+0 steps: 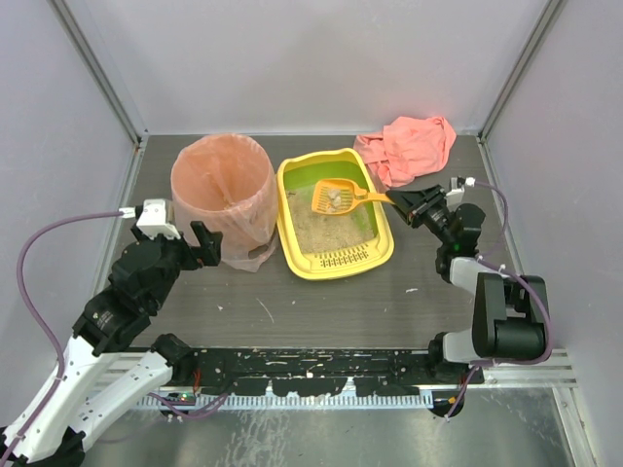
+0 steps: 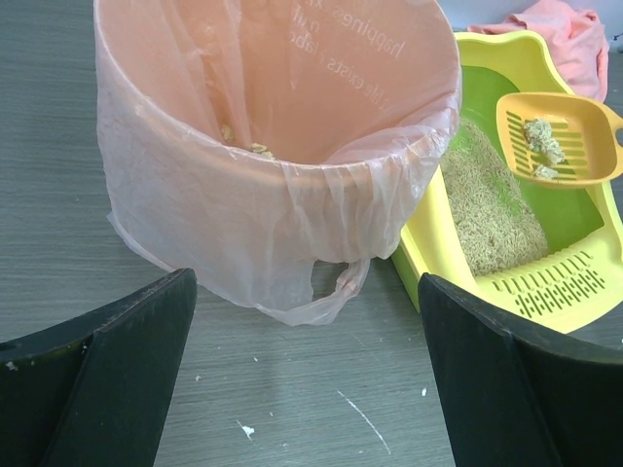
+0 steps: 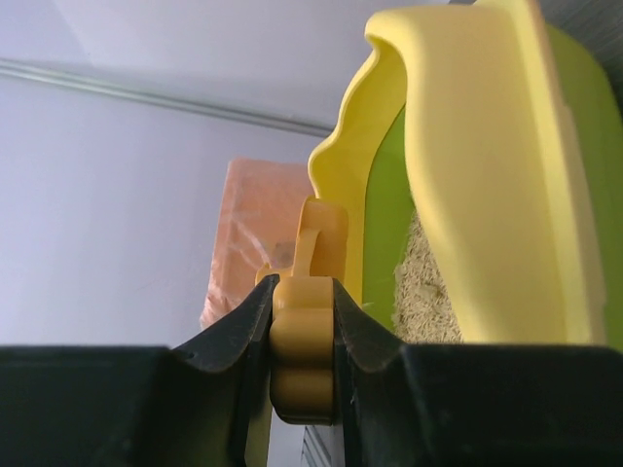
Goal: Clean the litter box
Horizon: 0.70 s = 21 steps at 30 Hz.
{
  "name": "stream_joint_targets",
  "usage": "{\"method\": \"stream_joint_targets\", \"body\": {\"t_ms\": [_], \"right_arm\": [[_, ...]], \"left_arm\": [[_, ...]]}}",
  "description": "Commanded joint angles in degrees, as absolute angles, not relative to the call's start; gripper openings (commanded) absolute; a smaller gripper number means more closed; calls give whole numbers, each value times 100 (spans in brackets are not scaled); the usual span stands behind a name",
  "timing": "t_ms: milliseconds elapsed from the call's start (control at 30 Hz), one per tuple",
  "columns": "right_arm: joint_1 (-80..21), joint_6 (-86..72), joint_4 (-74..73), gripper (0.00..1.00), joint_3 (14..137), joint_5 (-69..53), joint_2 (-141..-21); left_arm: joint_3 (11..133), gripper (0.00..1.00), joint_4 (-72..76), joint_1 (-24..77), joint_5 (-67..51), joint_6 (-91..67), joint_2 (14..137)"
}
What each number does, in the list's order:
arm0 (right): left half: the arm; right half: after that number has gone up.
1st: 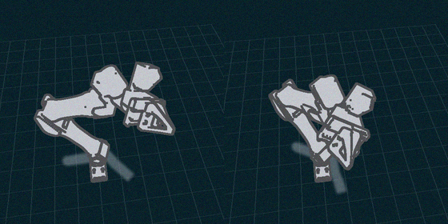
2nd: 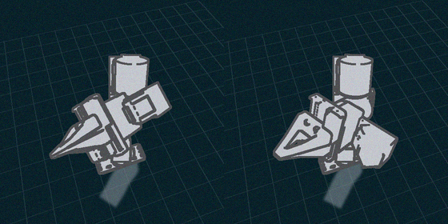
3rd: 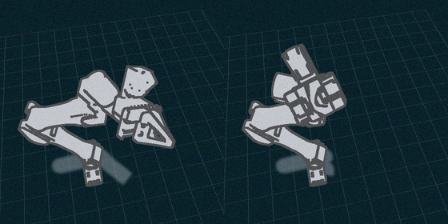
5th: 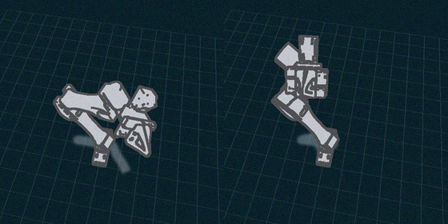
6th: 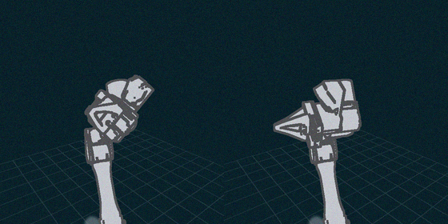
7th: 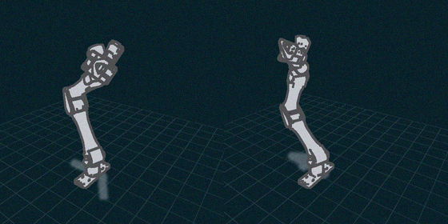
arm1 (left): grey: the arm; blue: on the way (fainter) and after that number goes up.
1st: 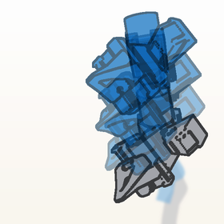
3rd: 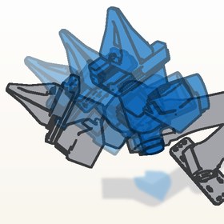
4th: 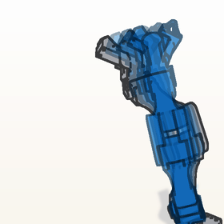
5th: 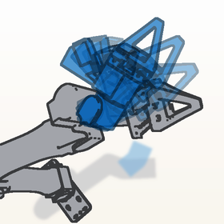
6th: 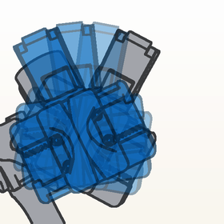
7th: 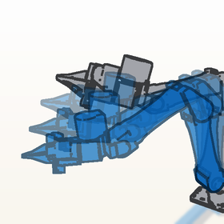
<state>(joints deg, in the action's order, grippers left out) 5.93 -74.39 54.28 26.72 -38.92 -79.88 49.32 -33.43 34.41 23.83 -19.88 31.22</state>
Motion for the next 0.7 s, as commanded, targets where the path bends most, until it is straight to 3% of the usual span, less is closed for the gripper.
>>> {"method": "stream_joint_targets", "body": {"t_ms": [0, 133, 233, 367, 467, 567, 667], "right_arm": [[924, -7722, 5823, 1, 2438, -3567, -7727], [348, -7217, 5837, 1, 2905, -4233, -7996], [927, -7699, 5846, 1, 2316, -3532, -7697], [393, -7139, 5630, 1, 2930, -4183, -7847], [878, -7510, 5495, 1, 2436, -3495, -7508], [448, -7052, 5382, 1, 2960, -4147, -7740], [924, -7544, 5440, 1, 2499, -3683, -7495]], "left_arm": [[5014, 98, -3180, 3425, 2457, -1885, 3016], [4967, 98, -3201, 3426, 2542, -1893, 2947], [5025, 98, -3205, 3424, 2454, -1870, 3007], [5008, 98, -3194, 3423, 2526, -1870, 2994], [5029, 98, -3195, 3421, 2474, -1859, 3015], [5054, 98, -3220, 3420, 2475, -1881, 2989], [5017, 98, -3200, 3425, 2486, -1855, 2968]]}}
